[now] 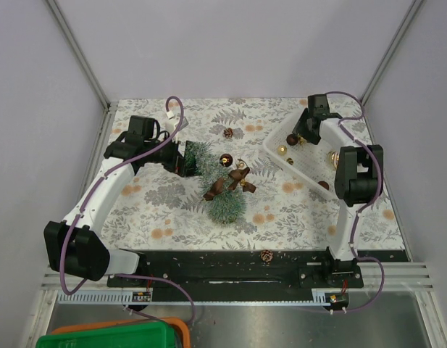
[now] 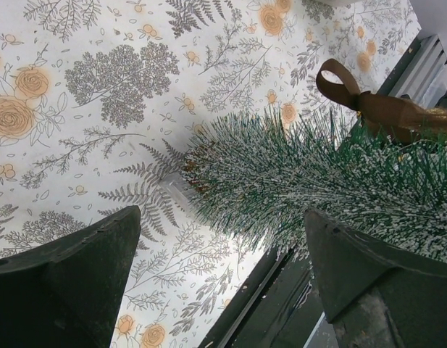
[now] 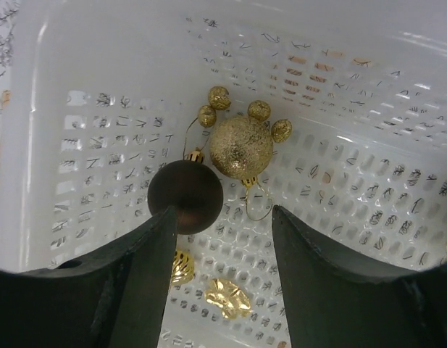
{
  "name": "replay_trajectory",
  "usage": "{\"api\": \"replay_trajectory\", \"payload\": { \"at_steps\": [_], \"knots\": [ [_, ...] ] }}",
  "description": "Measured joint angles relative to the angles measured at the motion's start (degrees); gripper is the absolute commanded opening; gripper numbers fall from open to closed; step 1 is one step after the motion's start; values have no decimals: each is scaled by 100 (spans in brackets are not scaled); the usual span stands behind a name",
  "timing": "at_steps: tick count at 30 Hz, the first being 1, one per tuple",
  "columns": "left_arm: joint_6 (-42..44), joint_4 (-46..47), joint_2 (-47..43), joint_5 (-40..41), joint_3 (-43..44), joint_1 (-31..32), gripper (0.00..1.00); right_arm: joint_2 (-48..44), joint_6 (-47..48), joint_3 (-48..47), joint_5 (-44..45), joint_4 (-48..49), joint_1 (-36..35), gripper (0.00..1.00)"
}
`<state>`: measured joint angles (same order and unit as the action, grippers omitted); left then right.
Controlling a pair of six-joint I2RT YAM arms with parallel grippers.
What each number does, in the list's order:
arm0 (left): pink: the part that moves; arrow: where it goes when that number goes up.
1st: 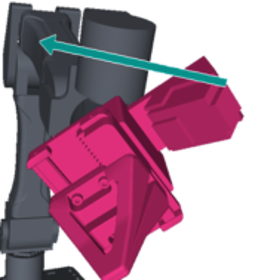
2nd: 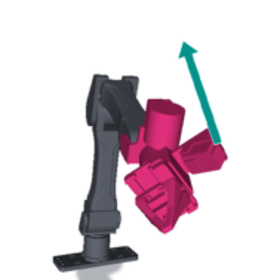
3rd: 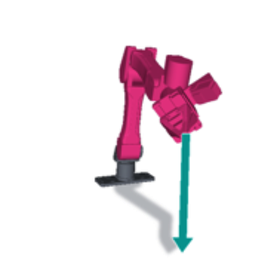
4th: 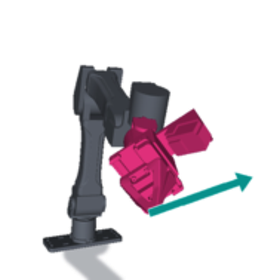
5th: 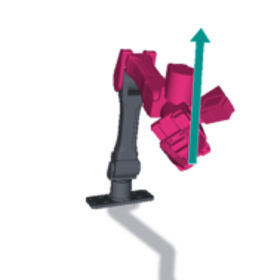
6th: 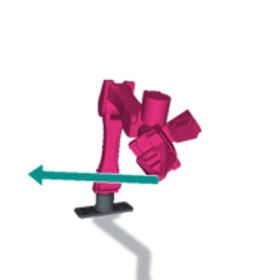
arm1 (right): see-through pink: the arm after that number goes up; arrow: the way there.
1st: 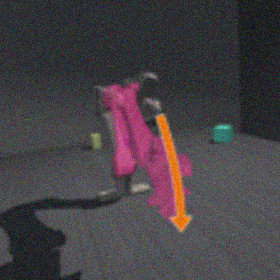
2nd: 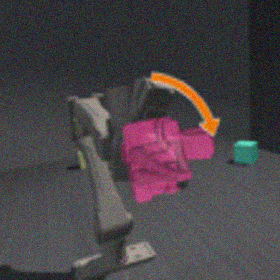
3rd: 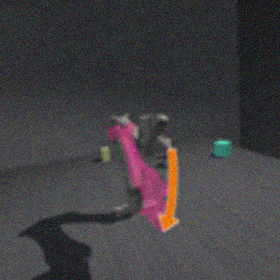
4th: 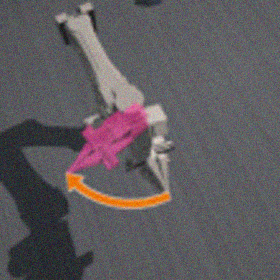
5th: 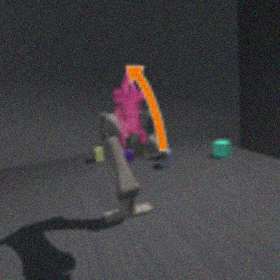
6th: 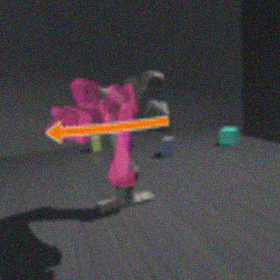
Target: Decorate the small christmas tree
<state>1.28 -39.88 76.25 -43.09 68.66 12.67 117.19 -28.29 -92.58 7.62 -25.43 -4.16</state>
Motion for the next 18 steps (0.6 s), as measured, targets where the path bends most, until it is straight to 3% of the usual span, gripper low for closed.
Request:
{"api": "replay_trajectory", "payload": {
  "at_steps": [18],
  "knots": [
    [101, -131, -42, -2, 0, 0, 99, 988, 258, -623, 179, -101, 20, 51]
  ]
}}
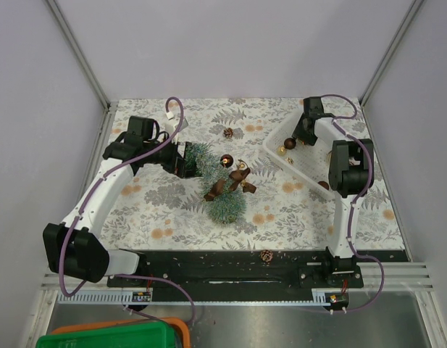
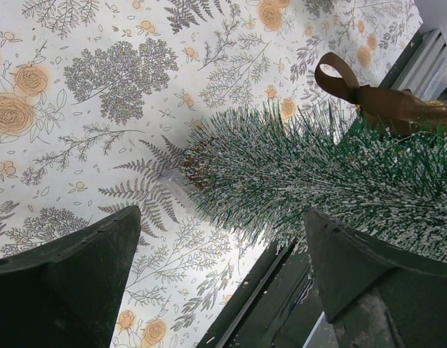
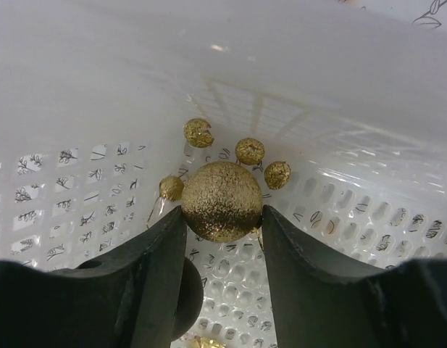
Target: Decorate the small christmas tree
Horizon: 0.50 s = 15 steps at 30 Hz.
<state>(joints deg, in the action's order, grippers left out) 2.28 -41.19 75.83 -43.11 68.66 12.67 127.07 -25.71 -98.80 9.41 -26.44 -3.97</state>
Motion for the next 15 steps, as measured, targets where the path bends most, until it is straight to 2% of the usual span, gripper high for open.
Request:
{"api": "replay_trajectory", "payload": {
  "at_steps": [7, 11, 15],
  "knots": [
    [81, -103, -79, 2, 0, 0, 99, 39, 57, -4, 74, 9, 0, 46],
    [96, -142, -79, 0, 0, 0, 99, 39, 136, -2, 190, 13, 0, 35],
    [96, -164, -79, 0, 0, 0, 99, -76, 188, 173, 267, 107, 0, 33]
  ]
}}
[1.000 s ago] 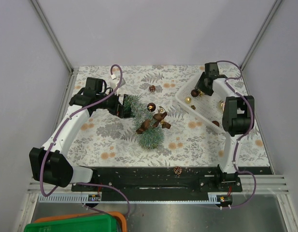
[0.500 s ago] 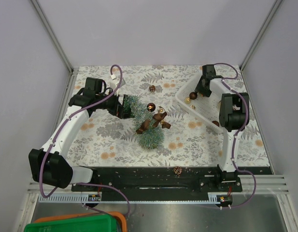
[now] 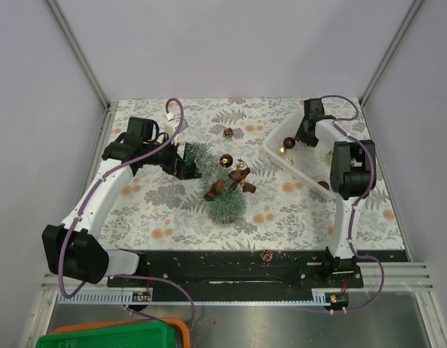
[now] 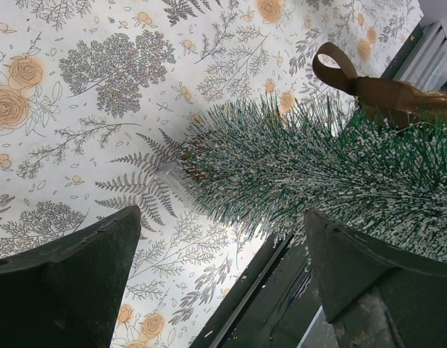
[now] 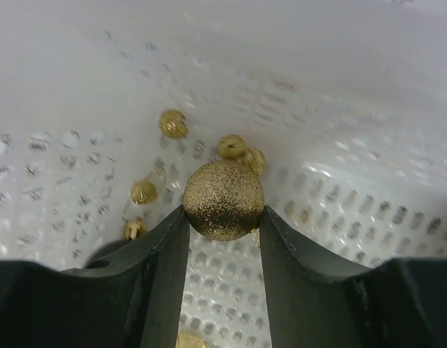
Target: Decorate the small christmas tree
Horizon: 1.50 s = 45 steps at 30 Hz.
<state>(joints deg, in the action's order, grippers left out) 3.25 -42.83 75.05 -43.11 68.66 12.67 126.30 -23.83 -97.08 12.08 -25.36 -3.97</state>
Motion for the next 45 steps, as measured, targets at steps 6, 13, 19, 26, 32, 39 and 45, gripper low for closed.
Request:
{"api": "replay_trajectory", "payload": {
  "at_steps": [6, 13, 19, 26, 32, 39, 45],
  "knots": [
    [20, -11, 0, -26, 0, 0, 99, -1051, -22, 1025, 4, 52, 0, 32],
    [33, -24, -33, -76, 0, 0, 99, -3383, -310, 2343, -1091, 293, 2, 29],
    [109, -26, -212, -125, -26, 0, 99, -5781, -911, 3615, -2898, 476, 0, 27],
    [144, -9, -284, -179, -66, -13, 99, -7770, -1478, 3950, -4286, 142, -155, 27],
    [133, 52, -302, -236, -92, -26, 99, -8568, -1915, 3960, -4629, -358, -350, 25],
    [105, 98, -306, -293, -166, -26, 99, -8480, -2264, 3762, -4664, -321, -920, 25],
    [87, 98, -367, -308, -166, -83, 99, -7613, -2173, 3088, -4371, -168, -1958, 26]
  ]
}}
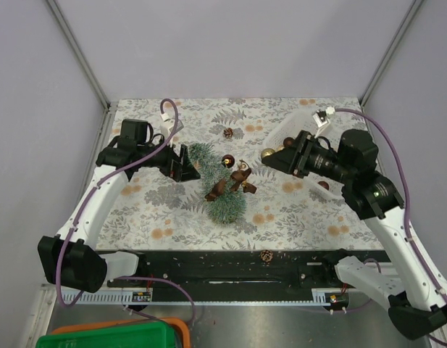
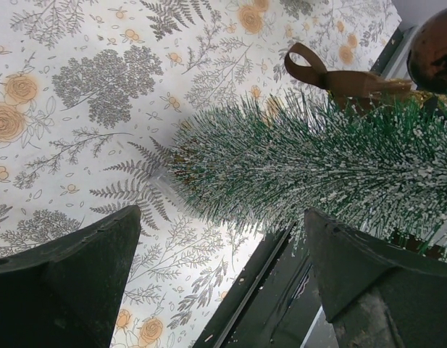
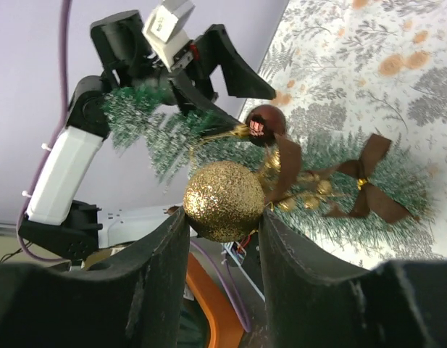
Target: Decorate the small christmas tree
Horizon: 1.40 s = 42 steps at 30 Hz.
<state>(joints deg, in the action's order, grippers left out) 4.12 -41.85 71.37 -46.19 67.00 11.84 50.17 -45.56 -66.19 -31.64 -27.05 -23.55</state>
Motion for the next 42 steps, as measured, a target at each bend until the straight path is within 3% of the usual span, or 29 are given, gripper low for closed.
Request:
{"api": "replay_trajectory", "payload": {
  "at_steps": [14, 22, 42],
  "knots": [
    [-85, -35, -4, -199, 125, -719, 99, 1543, 369, -1773, 258, 595, -1003, 26],
    [-151, -63, -133, -448, 125, -955, 99, 2573, 682, -2955, 439, 656, -1917, 27],
    [-247, -273, -564, -1099, 577, -1325, 99, 2520, 981, -2841, 717, 315, -2100, 27]
  ]
}}
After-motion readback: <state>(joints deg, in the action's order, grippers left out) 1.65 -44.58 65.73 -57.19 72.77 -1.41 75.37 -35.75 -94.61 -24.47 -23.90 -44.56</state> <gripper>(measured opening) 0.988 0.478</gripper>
